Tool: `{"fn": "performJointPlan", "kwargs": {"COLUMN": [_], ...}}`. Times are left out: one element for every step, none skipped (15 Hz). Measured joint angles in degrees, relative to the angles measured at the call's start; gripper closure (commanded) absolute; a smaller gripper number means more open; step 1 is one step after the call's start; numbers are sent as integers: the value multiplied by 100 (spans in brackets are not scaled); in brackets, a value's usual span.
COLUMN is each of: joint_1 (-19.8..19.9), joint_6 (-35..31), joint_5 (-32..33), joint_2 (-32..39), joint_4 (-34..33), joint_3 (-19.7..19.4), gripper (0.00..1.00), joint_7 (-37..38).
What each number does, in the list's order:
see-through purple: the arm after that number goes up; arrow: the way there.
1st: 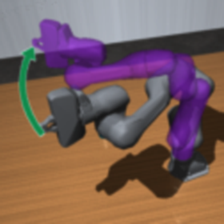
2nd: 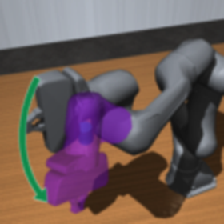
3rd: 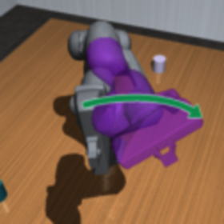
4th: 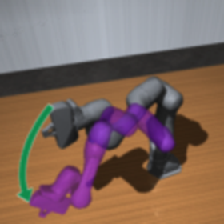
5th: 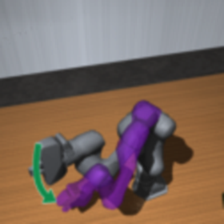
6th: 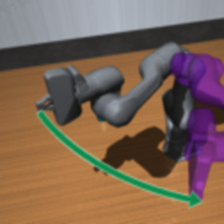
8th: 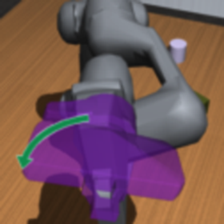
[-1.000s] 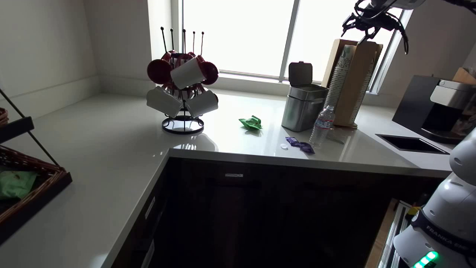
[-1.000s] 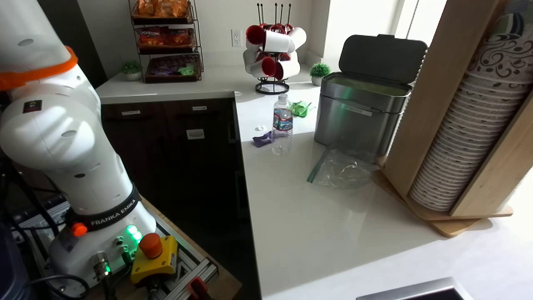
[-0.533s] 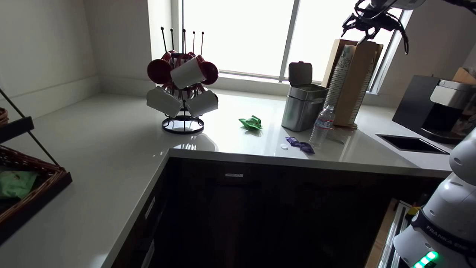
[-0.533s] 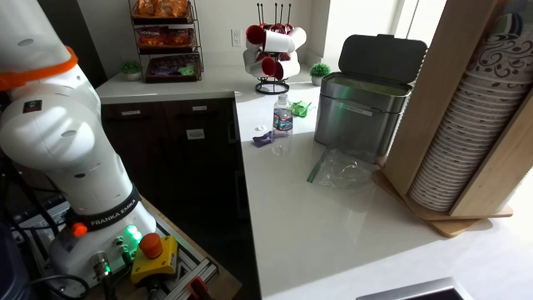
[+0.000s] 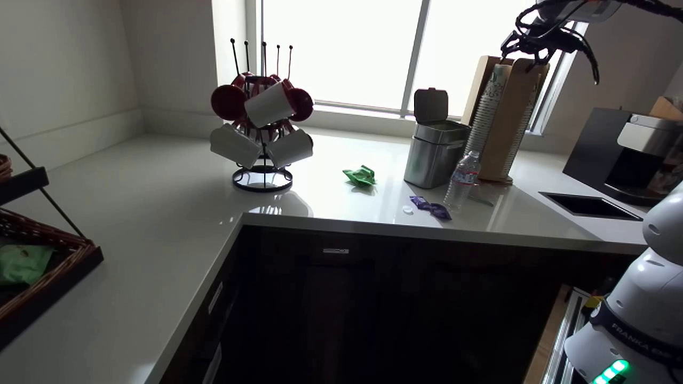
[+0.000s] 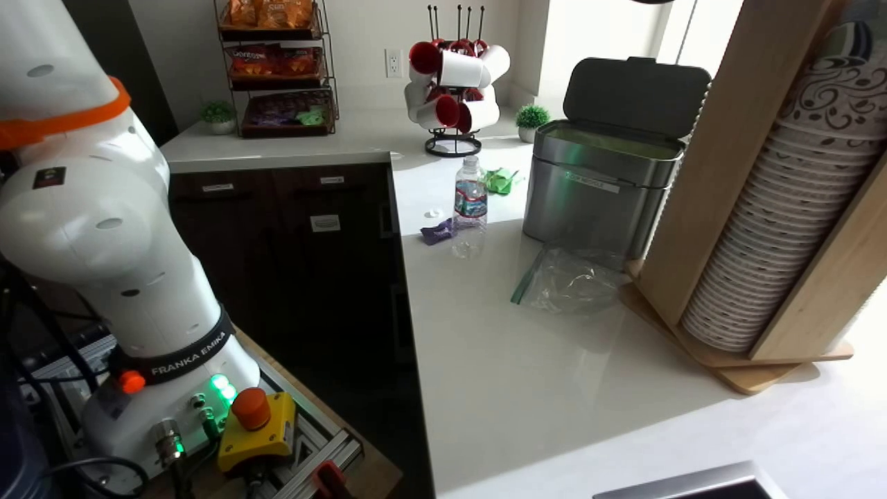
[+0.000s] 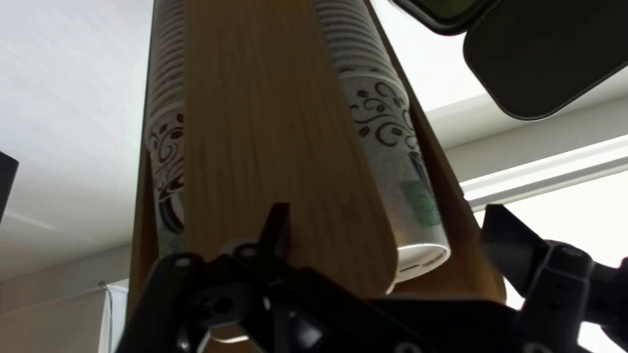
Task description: Pick up one cup from the stacked cups on the cup order and put it on the table
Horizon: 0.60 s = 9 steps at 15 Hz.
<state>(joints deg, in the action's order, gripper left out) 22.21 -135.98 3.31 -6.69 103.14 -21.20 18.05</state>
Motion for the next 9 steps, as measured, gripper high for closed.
{"fn": "performJointPlan", "kwargs": {"joint_1": [34,74,121,164,192,215,239,262,286], "joint_6": [0,0,0,0,0,0,0,0,0], "joint_5": [35,88,167,251,323,417,511,595,679], "joint_2": [-10,-19,-29,-43,-62,-84,-109,-137,-162], "joint_4": [34,64,87,107,123,140,163,194,217], "joint_3": [-31,-60,-89,-114,-127,-133,-135,-136,-137], "gripper": [0,0,0,0,0,0,0,0,0], "joint_7": [-6,-10,-11,-11,-11,-11,-10,-10,-9]}}
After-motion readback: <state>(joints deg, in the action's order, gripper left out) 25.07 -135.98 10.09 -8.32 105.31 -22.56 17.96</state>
